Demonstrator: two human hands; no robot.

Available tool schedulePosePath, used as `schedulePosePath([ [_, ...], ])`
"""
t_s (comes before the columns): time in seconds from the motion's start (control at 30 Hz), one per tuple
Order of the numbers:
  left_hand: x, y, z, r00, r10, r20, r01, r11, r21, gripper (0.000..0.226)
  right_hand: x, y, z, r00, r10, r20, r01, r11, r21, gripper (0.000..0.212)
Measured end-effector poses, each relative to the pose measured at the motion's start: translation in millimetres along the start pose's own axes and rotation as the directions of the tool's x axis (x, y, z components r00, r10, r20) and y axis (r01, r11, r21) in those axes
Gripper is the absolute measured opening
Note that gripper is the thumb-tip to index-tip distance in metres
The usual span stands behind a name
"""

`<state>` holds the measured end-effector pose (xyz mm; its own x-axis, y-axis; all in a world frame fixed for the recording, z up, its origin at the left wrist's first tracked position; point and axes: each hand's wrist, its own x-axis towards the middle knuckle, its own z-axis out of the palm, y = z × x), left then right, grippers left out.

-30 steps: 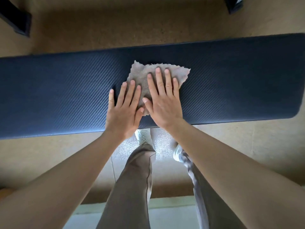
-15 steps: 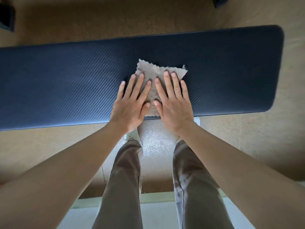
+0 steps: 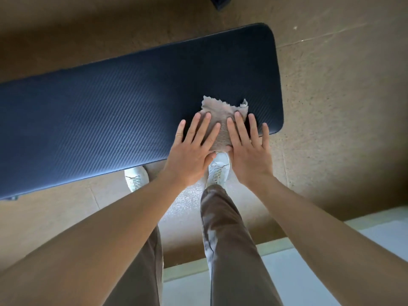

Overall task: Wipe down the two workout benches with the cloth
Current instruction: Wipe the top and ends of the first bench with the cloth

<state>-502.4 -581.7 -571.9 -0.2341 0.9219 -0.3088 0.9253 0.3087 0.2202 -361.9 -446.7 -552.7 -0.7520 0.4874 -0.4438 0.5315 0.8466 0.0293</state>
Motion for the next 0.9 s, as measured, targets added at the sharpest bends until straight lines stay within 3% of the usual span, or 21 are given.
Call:
schedulePosePath([
  [0.23,55.9,44.8,-6.1,0.979,0.204,-0.008,-0.203,0.977,0.062,0.076,-25.1,53.1,2.8,0.962,0.241,0.13,-0.25,0.966,0.06,0.067],
  [0.4,100.2,66.6,-16.4,0.938,0.347,0.007,-0.346,0.932,0.11,0.072,-26.1,73.1,-8.2,0.885,0.418,0.205,-0.449,0.882,0.144,0.065],
  [0.47,117.1,73.0,-22.1,0.921,0.389,0.014,-0.388,0.914,0.118,0.07,-21.9,85.1,-8.2,0.823,0.495,0.278,-0.554,0.808,0.199,0.062],
  [0.53,132.3,77.4,-27.7,0.906,0.422,0.031,-0.422,0.897,0.134,0.068,-16.8,101.3,-4.6,0.786,0.496,0.369,-0.615,0.687,0.388,0.057],
  [0.57,139.3,78.3,-30.3,0.899,0.436,0.046,-0.438,0.887,0.144,0.068,-13.9,107.6,-3.7,0.791,0.465,0.397,-0.611,0.578,0.541,0.055],
  [0.63,154.7,77.8,-37.5,0.886,0.459,0.063,-0.463,0.874,0.145,0.064,-7.1,114.6,-5.9,0.809,0.419,0.413,-0.543,0.262,0.798,0.05],
  [0.7,172.6,76.3,-45.2,0.875,0.478,0.075,-0.484,0.863,0.148,0.056,1.0,115.1,-10.9,0.823,0.365,0.435,-0.47,0.007,0.883,0.048],
  [0.73,182.7,75.2,-49.0,0.866,0.493,0.087,-0.501,0.851,0.159,0.054,5.9,114.5,-12.4,0.838,0.323,0.441,-0.443,-0.069,0.894,0.048],
  [0.9,229.7,58.5,-69.3,0.835,0.524,0.168,-0.55,0.79,0.271,0.059,38.1,114.1,-18.5,0.896,0.235,0.376,-0.344,-0.165,0.924,0.045],
])
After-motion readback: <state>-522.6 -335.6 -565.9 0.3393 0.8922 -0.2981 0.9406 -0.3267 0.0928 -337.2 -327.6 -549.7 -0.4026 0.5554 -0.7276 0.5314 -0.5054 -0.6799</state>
